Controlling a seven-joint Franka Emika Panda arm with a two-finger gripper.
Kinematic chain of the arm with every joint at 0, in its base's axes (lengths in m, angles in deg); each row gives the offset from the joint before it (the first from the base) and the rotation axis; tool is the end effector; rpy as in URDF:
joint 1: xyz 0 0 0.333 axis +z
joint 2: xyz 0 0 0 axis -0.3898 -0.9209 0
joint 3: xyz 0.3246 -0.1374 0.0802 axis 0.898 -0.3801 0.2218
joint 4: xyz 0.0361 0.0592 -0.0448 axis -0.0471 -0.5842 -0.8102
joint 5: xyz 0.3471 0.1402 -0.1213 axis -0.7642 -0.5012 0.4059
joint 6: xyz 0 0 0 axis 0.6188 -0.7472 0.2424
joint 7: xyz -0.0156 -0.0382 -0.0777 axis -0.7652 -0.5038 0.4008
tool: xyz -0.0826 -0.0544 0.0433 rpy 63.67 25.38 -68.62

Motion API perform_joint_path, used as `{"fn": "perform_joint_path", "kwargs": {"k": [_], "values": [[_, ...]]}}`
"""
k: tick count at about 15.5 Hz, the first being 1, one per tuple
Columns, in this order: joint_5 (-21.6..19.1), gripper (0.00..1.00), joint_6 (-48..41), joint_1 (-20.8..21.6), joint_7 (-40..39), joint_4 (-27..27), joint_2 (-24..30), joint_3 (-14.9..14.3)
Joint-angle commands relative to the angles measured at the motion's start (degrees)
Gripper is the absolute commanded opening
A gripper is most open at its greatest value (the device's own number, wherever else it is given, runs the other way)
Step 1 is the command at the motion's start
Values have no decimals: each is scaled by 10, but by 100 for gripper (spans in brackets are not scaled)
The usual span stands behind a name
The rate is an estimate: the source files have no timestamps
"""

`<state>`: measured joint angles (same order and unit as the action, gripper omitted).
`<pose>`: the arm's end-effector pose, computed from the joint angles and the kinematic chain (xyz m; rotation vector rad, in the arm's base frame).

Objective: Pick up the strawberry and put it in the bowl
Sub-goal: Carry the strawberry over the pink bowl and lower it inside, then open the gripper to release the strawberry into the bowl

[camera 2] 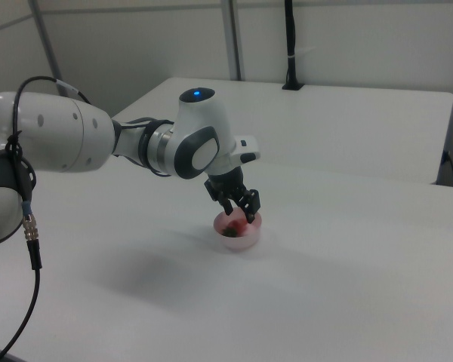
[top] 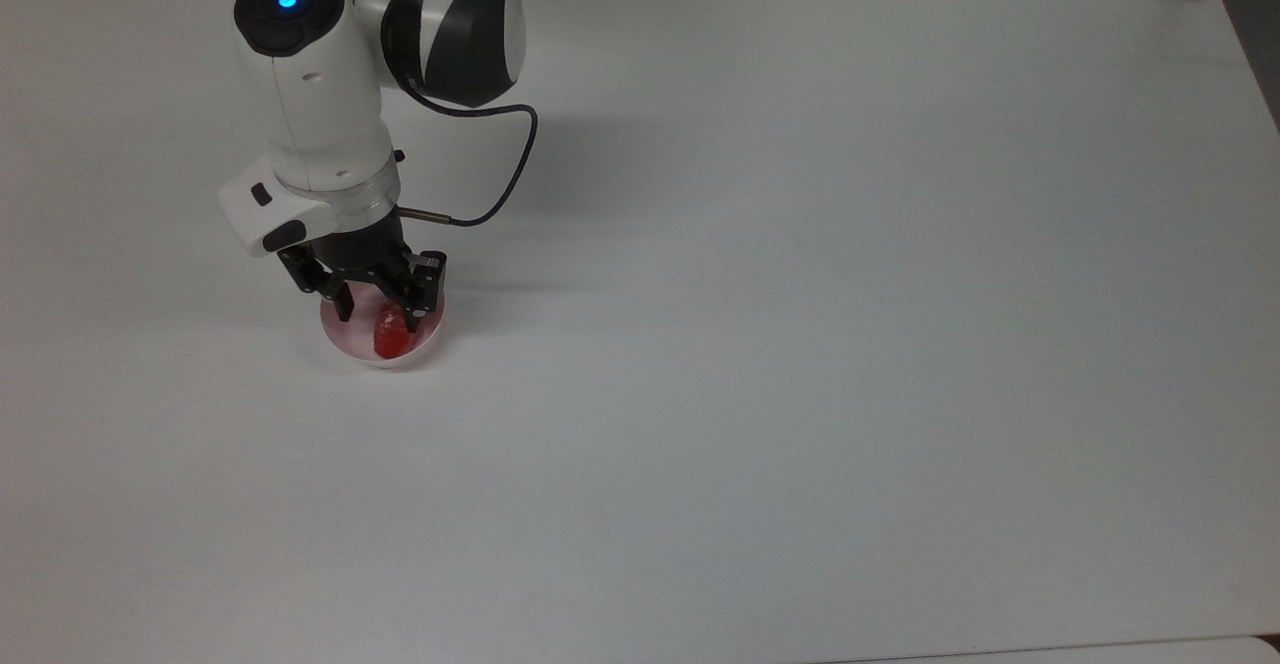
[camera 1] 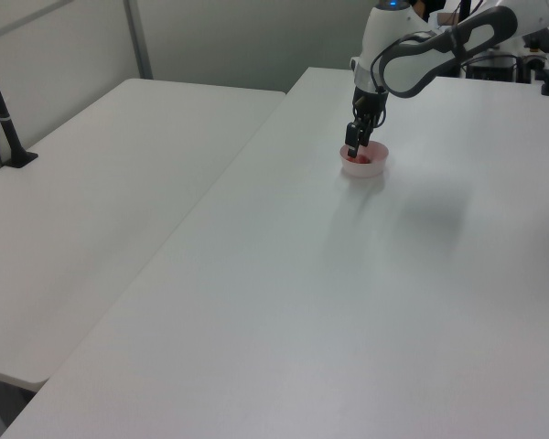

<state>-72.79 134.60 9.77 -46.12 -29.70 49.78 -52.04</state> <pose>0.7047 -0.1210 0.3874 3.0687 -0.1915 0.3143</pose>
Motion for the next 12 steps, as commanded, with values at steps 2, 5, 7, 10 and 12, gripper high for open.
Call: {"fn": "perform_joint_path", "kwargs": {"k": [2, 5, 7, 10, 12], "values": [[24, 100, -34, 10, 15, 8, 33, -7], [17, 100, -149, 10, 18, 12, 102, -5], [13, 100, -240, 12, 49, 12, 163, -5], [-5, 100, -346, 37, 60, 12, 240, -7], [-28, 100, -384, 53, 60, 9, 273, -14]]}}
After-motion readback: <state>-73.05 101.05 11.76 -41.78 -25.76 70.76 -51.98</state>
